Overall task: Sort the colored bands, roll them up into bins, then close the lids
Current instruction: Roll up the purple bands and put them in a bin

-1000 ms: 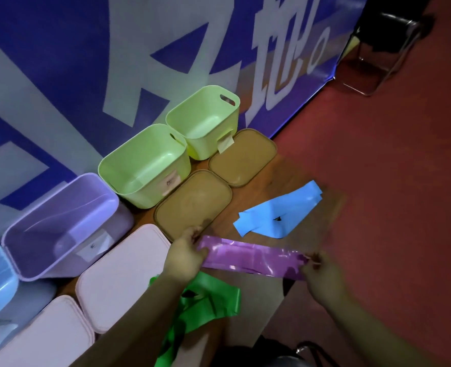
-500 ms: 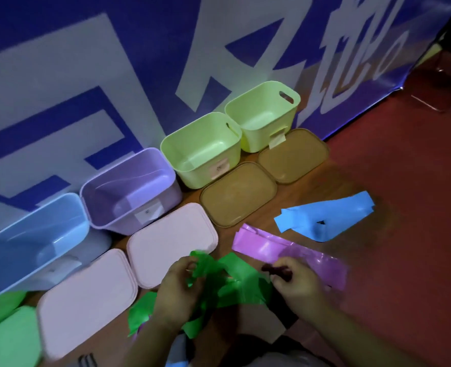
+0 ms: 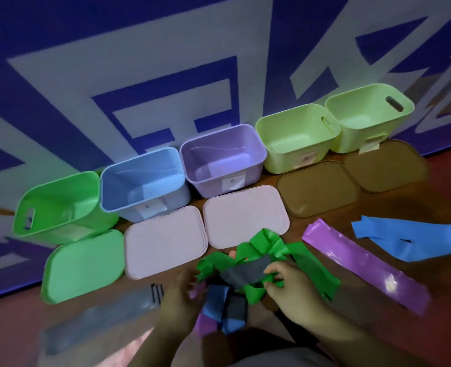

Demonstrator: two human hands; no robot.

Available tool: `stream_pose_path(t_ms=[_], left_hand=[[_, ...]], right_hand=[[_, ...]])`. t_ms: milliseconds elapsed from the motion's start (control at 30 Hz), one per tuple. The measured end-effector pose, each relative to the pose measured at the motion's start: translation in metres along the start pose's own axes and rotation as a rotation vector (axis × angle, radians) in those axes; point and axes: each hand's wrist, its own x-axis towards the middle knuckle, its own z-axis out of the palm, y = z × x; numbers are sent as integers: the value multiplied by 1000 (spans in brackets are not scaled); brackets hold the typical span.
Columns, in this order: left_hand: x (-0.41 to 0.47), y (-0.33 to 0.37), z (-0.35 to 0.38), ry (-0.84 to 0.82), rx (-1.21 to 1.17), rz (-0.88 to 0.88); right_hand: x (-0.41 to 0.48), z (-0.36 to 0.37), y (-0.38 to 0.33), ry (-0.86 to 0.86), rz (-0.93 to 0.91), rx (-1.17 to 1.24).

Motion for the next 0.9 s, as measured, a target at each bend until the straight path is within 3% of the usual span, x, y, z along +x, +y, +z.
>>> stream_pose_path(t_ms=[400, 667, 900], left_hand=[[11, -20, -28, -75, -243, -64], [60, -26, -19, -233, -175, -19], [85, -6, -4, -220, -35, 35]], right_hand=[[37, 34, -55, -65, -107, -166], [76, 38, -56, -123, -96, -428], [94, 36, -44, -239, -7, -474]])
